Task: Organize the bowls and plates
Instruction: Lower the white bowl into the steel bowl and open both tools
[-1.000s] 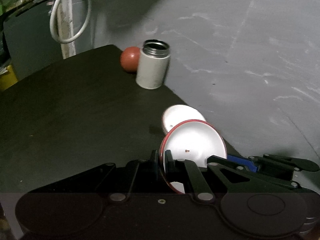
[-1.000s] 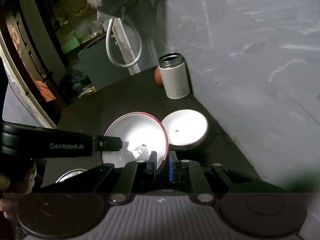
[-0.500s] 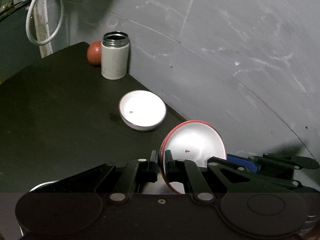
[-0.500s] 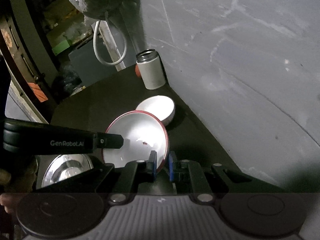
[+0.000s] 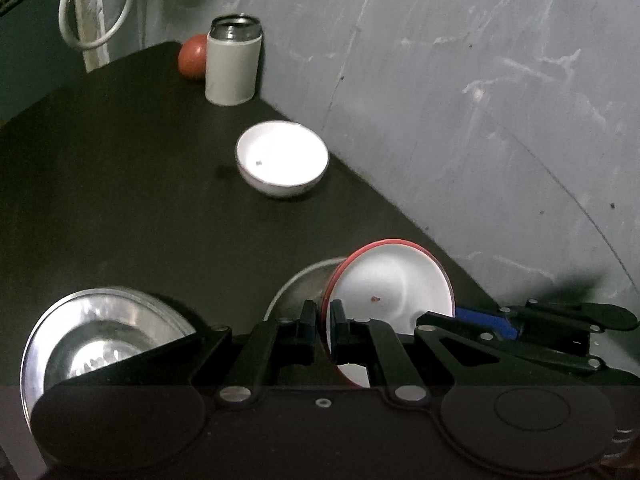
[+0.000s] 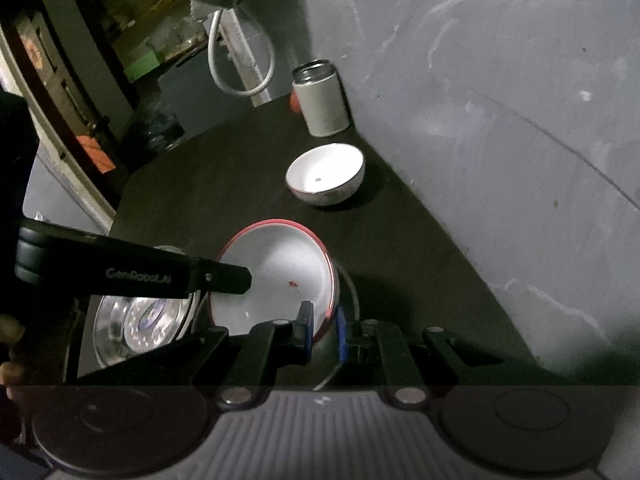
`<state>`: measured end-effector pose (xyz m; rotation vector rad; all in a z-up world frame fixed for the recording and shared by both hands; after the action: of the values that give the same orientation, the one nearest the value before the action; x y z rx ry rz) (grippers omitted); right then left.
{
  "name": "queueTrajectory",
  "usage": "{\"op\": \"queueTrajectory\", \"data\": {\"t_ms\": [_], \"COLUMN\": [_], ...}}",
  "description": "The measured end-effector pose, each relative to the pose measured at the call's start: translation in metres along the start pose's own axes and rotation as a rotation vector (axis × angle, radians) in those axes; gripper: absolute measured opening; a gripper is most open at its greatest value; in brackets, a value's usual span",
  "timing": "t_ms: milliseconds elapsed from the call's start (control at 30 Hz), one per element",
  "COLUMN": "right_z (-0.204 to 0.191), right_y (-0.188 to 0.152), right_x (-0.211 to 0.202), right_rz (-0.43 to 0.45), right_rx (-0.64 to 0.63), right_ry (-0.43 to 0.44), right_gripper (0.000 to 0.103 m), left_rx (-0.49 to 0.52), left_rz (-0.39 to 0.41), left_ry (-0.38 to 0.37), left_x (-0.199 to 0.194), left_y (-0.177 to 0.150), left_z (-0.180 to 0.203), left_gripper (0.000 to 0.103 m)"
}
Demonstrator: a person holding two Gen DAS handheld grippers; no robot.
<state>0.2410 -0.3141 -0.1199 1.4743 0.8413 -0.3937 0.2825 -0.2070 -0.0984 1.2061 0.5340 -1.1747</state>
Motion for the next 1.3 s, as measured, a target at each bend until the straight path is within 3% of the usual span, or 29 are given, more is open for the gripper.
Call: {"op": "queueTrajectory", "data": {"t_ms": [700, 1300], "right_z": [-0.017, -0.012], "right_y": [-0.010, -0.009], "right_x": [0.005, 0.008], "right_rz": [-0.062, -0.066], "right_rx": [-0.051, -0.037], "right_ry": [0.040, 0.036], "right_gripper": [0.014, 0.014], "left_rx": [-0.067, -0.057], "left_rz": [-0.080, -0.084], "left_ry": [0.067, 0.093], "left_x": [0.007, 0.010], "left_y": [-0.024, -0.023], "left_z": [-0.019, -0.020], "left_gripper": [0.006, 0.007]}}
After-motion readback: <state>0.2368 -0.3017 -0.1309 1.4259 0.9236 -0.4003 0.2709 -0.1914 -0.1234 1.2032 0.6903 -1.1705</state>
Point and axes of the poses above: each gripper's, at about its wrist camera, not at the fingertips, and x roughly the way its jaws point, z to its right, y to its top, the point moved 10 cm from there along x, roughly the way its jaws point, and after that the axes turned 14 degrees about -x, right-handed, at the moved point
